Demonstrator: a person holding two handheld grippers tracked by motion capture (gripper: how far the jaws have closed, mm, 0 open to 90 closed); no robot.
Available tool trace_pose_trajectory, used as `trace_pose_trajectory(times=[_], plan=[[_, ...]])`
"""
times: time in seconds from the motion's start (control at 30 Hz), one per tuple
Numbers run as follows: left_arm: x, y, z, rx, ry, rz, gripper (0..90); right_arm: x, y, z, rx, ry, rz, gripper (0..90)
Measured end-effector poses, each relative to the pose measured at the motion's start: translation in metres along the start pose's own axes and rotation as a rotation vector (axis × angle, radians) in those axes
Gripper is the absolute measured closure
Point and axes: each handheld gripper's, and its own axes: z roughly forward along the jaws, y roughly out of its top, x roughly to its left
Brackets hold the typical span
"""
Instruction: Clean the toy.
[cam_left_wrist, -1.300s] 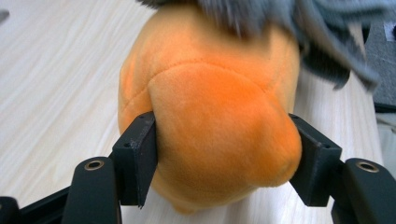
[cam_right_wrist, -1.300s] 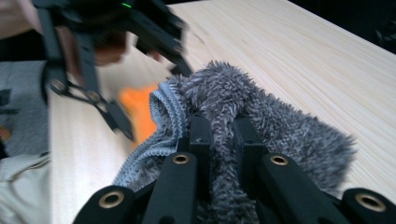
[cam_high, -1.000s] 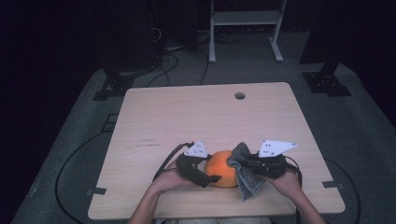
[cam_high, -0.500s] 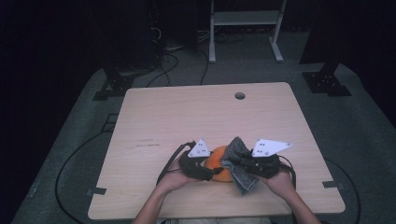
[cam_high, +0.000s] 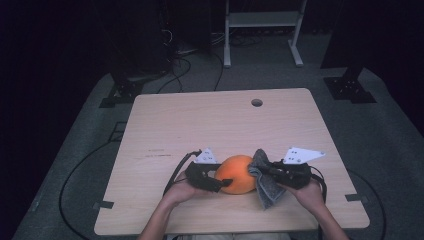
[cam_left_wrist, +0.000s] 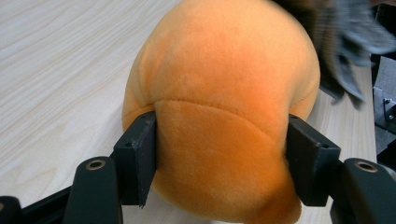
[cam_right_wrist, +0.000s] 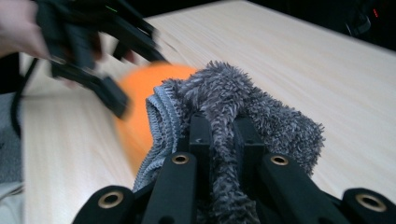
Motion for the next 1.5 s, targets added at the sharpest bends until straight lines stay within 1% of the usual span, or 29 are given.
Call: trace_pose_trajectory(times=[0.1,0.17,0.2,0.23,0.37,0.47,0.5,0.53,0.6,0.63,0.7,0.77,0.83,0.87,0.9,0.93,0.97,1.0,1.03,1.07,1.1,1.17,1.23,1.27,1.3,1.33,1.4,1.43,1.5], plan=[[0.004,-0.003,-0.003,0.006,-0.005,-0.013,34.1,0.008,0.002,0.012,0.030,0.008,-0.044,80.3],[0.004,-0.004,-0.003,0.001,-0.010,-0.015,34.0,0.003,-0.003,0.015,0.024,0.034,-0.007,80.3],[0.004,-0.004,-0.003,0.001,-0.010,-0.015,33.8,0.003,-0.003,0.015,0.024,0.034,-0.007,80.3],[0.004,-0.004,-0.003,0.000,-0.010,-0.014,33.7,-0.003,-0.009,0.013,0.033,0.029,0.012,80.3],[0.003,-0.005,-0.002,0.005,-0.010,-0.009,32.8,-0.011,-0.025,0.009,0.075,0.000,0.044,80.3],[0.006,-0.007,-0.003,0.003,-0.013,-0.016,32.2,-0.019,-0.032,0.005,0.135,-0.031,0.064,80.2],[0.006,-0.008,-0.003,0.002,-0.014,-0.019,32.1,-0.022,-0.033,0.002,0.134,-0.024,0.075,80.2],[0.006,-0.008,-0.003,0.002,-0.014,-0.019,32.1,-0.023,-0.032,-0.001,0.108,-0.015,0.083,80.2],[0.001,-0.007,-0.001,0.003,-0.022,0.010,32.1,-0.020,-0.021,-0.010,0.005,0.015,0.096,80.2],[-0.001,-0.005,0.000,0.012,-0.022,0.033,32.1,-0.016,-0.013,-0.013,-0.033,0.025,0.085,80.2],[-0.007,-0.002,0.002,0.034,-0.024,0.072,32.1,-0.008,0.000,-0.011,-0.071,0.033,0.057,80.2],[-0.012,0.000,0.002,0.061,-0.042,0.097,30.9,-0.003,0.005,-0.002,-0.054,0.033,0.040,80.1],[-0.013,0.002,-0.001,0.070,-0.068,0.107,25.5,-0.001,0.000,0.010,0.002,0.040,0.027,79.9],[-0.012,0.003,-0.002,0.065,-0.086,0.095,20.7,-0.001,-0.003,0.014,0.020,0.038,0.020,79.8],[-0.008,0.004,-0.005,0.047,-0.101,0.057,18.5,0.000,-0.006,0.017,0.032,0.042,0.019,79.7],[-0.008,0.004,-0.005,0.047,-0.101,0.057,17.2,-0.001,-0.009,0.017,0.036,0.052,0.021,79.7],[-0.003,0.006,-0.004,0.027,-0.089,-0.015,14.7,-0.001,-0.010,0.015,0.035,0.046,0.025,79.7],[-0.002,0.006,0.001,0.054,-0.086,-0.039,10.5,-0.001,-0.011,0.014,0.038,0.043,0.024,79.7],[0.000,0.006,0.005,0.084,-0.100,-0.060,8.4,-0.001,-0.011,0.013,0.040,0.046,0.016,79.7],[0.000,0.006,0.005,0.084,-0.100,-0.060,8.2,-0.001,-0.012,0.013,0.041,0.049,0.015,79.6],[-0.001,0.002,0.012,0.085,-0.110,-0.080,10.2,0.000,-0.012,0.013,0.048,0.049,0.014,79.7],[-0.004,0.003,0.008,0.059,-0.088,-0.045,23.6,-0.001,-0.011,0.012,0.056,0.045,0.010,79.7],[-0.009,0.008,0.002,0.006,-0.037,-0.009,33.2,-0.002,-0.008,0.007,0.045,0.025,0.010,79.9],[-0.013,0.010,0.000,-0.009,-0.008,0.031,34.2,-0.001,-0.004,0.002,0.034,0.003,-0.008,80.0],[-0.018,0.014,-0.001,-0.009,0.035,0.092,34.6,0.002,0.000,-0.002,0.024,-0.024,-0.035,80.1],[-0.024,0.017,0.000,-0.005,0.072,0.132,34.5,0.007,0.005,-0.006,0.007,-0.041,-0.063,80.1],[-0.033,0.021,0.002,-0.032,0.118,0.183,34.1,0.015,0.015,-0.010,-0.026,-0.038,-0.087,80.2],[-0.036,0.022,0.004,-0.040,0.129,0.202,33.9,0.022,0.021,-0.008,-0.041,-0.024,-0.100,80.3],[-0.042,0.023,0.009,-0.029,0.143,0.239,32.7,0.031,0.025,0.001,-0.028,0.004,-0.114,80.2]])
